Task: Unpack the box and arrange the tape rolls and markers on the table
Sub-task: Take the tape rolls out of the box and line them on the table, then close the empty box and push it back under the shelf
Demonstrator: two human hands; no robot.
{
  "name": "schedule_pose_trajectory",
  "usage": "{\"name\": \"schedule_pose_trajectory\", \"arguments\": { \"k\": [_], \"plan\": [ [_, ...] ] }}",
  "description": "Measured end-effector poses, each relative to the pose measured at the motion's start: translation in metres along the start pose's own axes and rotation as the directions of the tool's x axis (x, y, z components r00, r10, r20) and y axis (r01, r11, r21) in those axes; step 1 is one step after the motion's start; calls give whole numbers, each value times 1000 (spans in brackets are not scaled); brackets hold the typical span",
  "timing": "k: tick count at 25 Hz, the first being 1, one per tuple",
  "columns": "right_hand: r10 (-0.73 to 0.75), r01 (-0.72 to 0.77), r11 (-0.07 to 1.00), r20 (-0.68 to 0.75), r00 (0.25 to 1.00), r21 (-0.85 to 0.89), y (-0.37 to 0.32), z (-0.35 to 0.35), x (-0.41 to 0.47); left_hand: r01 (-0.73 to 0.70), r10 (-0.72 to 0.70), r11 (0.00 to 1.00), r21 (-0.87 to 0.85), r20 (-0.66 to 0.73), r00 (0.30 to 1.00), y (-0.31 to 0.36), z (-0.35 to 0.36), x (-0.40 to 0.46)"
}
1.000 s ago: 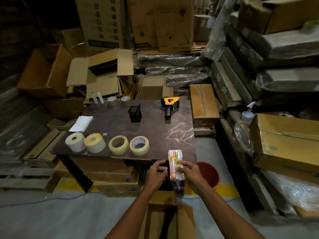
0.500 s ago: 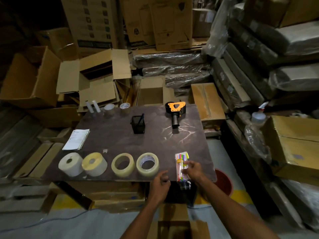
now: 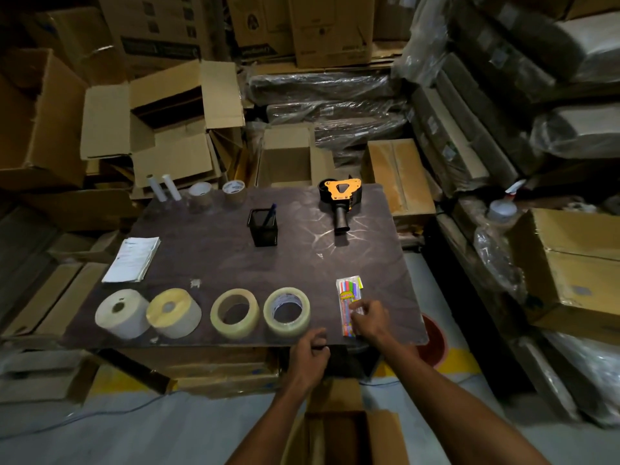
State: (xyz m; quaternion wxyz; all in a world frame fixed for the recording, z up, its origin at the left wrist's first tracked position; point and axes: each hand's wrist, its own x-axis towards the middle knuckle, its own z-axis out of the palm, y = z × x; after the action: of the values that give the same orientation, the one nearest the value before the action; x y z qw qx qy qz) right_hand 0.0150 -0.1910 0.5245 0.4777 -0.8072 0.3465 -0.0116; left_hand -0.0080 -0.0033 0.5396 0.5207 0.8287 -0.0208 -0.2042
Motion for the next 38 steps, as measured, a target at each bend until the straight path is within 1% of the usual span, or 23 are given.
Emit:
{"name": "schedule_pose_trajectory", "arguments": {
  "k": [5, 10, 14, 17, 20, 21, 24, 27, 31, 35, 38],
  "plan": [
    [-32, 32, 999, -21, 999, -13, 8, -24, -28, -24, 24, 999, 30, -5, 1000, 6, 3, -19],
    [-149, 149, 989, -50, 988, -6, 45, -47, -75, -45, 44, 990, 132, 9, 999, 10, 20, -57],
    [-207, 207, 978, 45, 977, 5, 89, -60, -118, -57, 50, 975, 216, 36, 998, -2, 42, -101],
    [-220, 225, 974, 117, 968, -26, 120, -66, -153, -17, -3, 966, 256, 80, 997, -27, 56, -135],
    [-154, 160, 987, 172, 973, -24, 156, -67, -185, -2, -44, 950, 311, 143, 989, -63, 66, -168],
    [-122, 129, 991, 176, 977, -26, 169, -66, -194, -2, -51, 940, 341, 146, 988, -71, 68, -181],
    [-41, 54, 996, 189, 981, -66, 209, -56, -219, 25, -82, 937, 348, 150, 985, -89, 66, -213],
    [-2, 28, 991, 195, 981, -132, 235, -47, -250, 44, -110, 936, 350, 172, 979, -115, 63, -238],
    [58, -23, 985, 202, 978, -171, 272, -27, -294, 41, -121, 939, 341, 216, 969, -161, 61, -272],
    [98, -32, 972, 273, 957, -234, 321, 9, -327, 58, -149, 935, 351, 238, 960, -219, 65, -298],
    [101, -18, 967, 317, 943, -255, 362, 41, -341, 33, -140, 924, 381, 255, 957, -279, 69, -310]
  ]
}}
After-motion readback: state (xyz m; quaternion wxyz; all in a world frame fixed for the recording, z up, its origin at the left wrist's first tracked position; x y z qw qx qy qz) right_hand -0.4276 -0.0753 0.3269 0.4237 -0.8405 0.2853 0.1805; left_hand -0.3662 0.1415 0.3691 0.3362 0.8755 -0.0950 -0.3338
